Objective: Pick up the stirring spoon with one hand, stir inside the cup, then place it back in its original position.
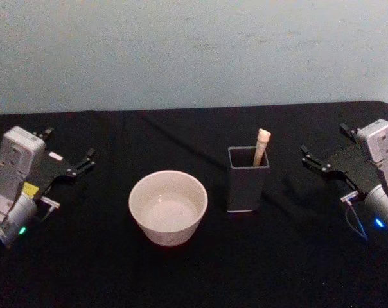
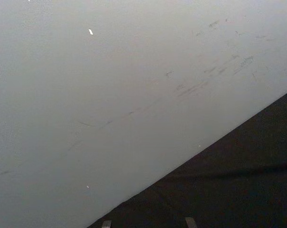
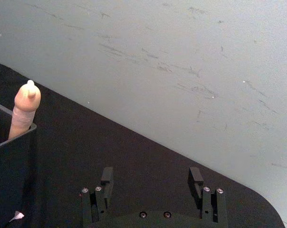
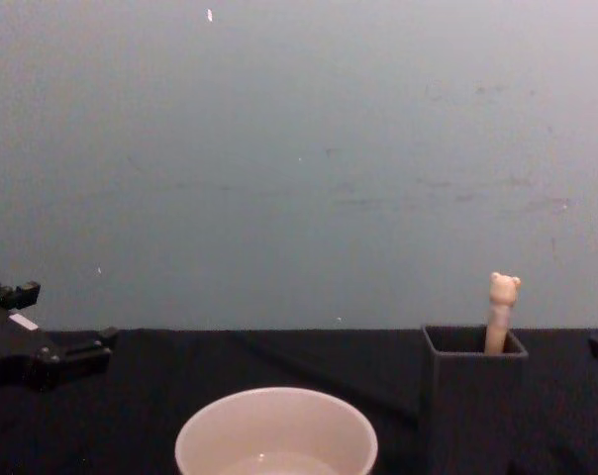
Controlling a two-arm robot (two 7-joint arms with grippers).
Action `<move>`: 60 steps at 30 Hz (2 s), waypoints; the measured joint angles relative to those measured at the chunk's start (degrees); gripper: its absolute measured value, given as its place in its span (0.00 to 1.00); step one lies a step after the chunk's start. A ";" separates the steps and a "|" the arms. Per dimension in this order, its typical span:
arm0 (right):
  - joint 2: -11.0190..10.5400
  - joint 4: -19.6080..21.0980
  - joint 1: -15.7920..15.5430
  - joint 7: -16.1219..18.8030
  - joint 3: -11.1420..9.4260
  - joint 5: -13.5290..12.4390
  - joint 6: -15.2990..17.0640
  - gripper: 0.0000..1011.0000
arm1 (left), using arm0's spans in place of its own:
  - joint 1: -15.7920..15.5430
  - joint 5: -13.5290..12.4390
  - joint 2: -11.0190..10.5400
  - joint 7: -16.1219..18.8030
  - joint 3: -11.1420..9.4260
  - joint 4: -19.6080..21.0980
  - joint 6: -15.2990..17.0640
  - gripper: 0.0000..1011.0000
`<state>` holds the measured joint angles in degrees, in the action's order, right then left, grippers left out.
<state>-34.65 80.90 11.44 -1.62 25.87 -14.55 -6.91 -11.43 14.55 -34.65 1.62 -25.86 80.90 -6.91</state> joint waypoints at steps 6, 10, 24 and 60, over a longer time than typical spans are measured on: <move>0.00 0.00 0.00 0.00 0.00 0.00 0.00 0.99 | 0.00 0.00 0.00 0.00 0.00 0.00 0.00 0.99; 0.00 0.00 0.00 0.00 0.00 0.00 0.00 0.99 | 0.00 0.00 0.00 0.00 0.00 0.00 0.00 0.99; 0.00 0.00 0.00 0.00 0.00 0.00 0.00 0.99 | 0.00 0.00 0.00 0.00 0.00 0.00 0.00 0.99; -1.69 4.48 -4.00 5.02 -3.39 -2.93 -1.03 0.99 | 0.00 0.00 0.00 0.00 0.00 0.00 0.00 0.99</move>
<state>-36.33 85.38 7.44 3.40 22.47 -17.48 -7.93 -11.43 14.55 -34.65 1.62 -25.86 80.90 -6.91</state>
